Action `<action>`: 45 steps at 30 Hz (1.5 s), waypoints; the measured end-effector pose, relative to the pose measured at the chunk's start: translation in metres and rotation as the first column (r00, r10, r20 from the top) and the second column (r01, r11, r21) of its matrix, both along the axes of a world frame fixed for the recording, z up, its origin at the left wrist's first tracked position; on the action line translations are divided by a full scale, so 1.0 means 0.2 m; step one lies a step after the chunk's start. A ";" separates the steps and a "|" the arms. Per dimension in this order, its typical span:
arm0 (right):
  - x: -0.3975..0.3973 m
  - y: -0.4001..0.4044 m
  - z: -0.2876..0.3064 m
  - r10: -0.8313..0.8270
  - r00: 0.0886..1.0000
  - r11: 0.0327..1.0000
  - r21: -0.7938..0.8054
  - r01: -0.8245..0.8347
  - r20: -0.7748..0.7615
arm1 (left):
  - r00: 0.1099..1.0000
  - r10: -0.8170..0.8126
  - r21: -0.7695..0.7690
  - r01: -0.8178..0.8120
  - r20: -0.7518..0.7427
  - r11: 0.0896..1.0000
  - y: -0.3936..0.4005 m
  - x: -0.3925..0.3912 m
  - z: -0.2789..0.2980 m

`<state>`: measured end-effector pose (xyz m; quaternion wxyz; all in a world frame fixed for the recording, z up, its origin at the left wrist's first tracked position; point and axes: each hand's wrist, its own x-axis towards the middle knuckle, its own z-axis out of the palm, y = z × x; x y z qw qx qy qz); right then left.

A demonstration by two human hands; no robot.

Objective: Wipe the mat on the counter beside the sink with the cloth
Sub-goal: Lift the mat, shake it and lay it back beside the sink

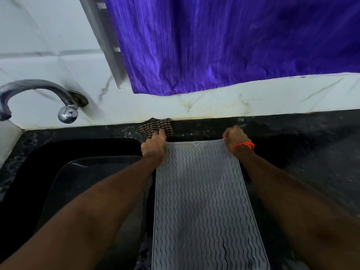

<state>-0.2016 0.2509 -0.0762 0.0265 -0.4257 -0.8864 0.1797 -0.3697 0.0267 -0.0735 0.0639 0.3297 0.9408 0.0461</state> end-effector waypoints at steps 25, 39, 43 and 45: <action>1.35 -1.16 -0.22 0.216 0.928 0.964 0.220 -0.152 -0.302 | 0.986 0.163 0.177 -0.164 0.024 0.970 -1.17 1.41 -0.20; 1.55 -1.24 -0.15 0.297 0.955 0.932 0.214 -0.294 0.022 | 0.996 0.044 0.029 -0.046 0.072 0.998 -1.20 1.62 -0.11; 1.51 -1.31 -0.19 0.380 0.921 0.898 0.207 -0.388 0.081 | 0.993 0.039 -0.023 -0.037 0.109 0.999 -1.20 1.67 -0.12; 1.44 -1.33 -0.19 0.440 0.893 0.867 0.213 -0.450 0.094 | 0.995 -0.034 -0.097 0.044 0.097 0.994 -1.17 1.68 -0.10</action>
